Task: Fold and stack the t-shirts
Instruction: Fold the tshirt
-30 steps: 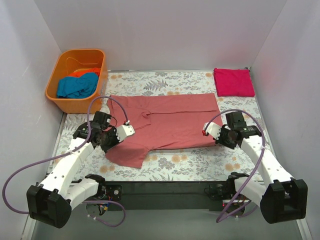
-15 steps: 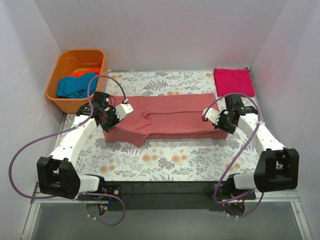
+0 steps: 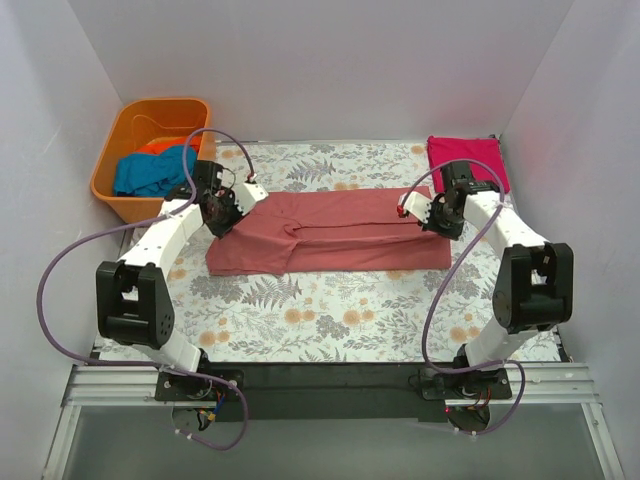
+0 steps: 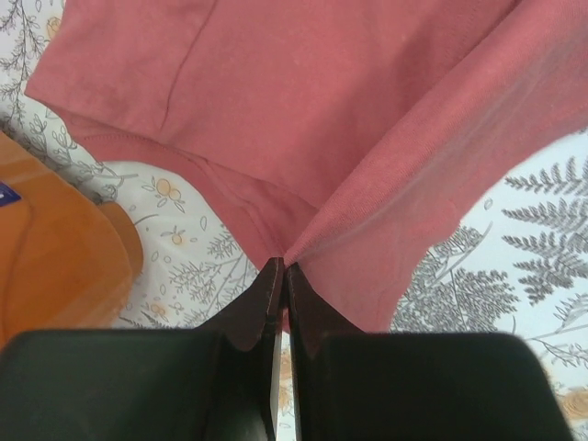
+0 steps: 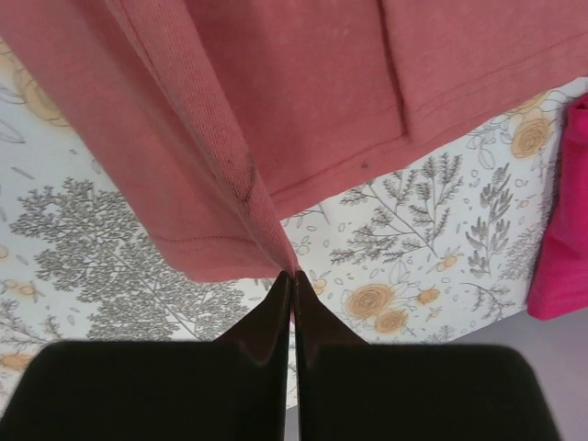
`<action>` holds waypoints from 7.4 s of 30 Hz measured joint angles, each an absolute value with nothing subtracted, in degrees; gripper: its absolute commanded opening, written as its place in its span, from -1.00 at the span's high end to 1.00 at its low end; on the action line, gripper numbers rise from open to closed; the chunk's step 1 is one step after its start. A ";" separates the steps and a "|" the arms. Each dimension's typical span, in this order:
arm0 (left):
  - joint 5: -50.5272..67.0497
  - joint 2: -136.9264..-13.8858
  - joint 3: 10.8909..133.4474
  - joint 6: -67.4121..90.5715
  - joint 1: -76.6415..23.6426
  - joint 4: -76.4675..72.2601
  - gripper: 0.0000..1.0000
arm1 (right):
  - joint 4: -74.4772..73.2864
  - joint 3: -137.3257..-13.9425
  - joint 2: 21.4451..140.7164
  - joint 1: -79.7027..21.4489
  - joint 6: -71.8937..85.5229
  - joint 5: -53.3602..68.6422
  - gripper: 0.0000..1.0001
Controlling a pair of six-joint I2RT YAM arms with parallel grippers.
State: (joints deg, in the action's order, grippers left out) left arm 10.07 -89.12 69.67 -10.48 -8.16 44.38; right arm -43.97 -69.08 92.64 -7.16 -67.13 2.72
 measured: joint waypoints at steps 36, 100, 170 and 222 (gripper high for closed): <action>9.82 -106.94 80.49 -11.99 -6.22 37.19 1.00 | -42.11 -83.37 110.50 -6.76 -68.14 1.58 0.97; 14.13 -95.26 63.61 19.97 2.55 38.39 0.35 | -54.37 -60.07 98.17 3.66 -43.94 12.56 -0.05; 15.97 -127.98 99.37 39.57 -20.49 28.99 0.28 | -45.54 -57.65 96.53 -28.32 -42.24 9.61 0.47; 16.10 -145.27 127.28 39.68 -22.76 35.59 -0.07 | -53.01 -66.48 106.04 -48.60 -30.41 23.46 0.19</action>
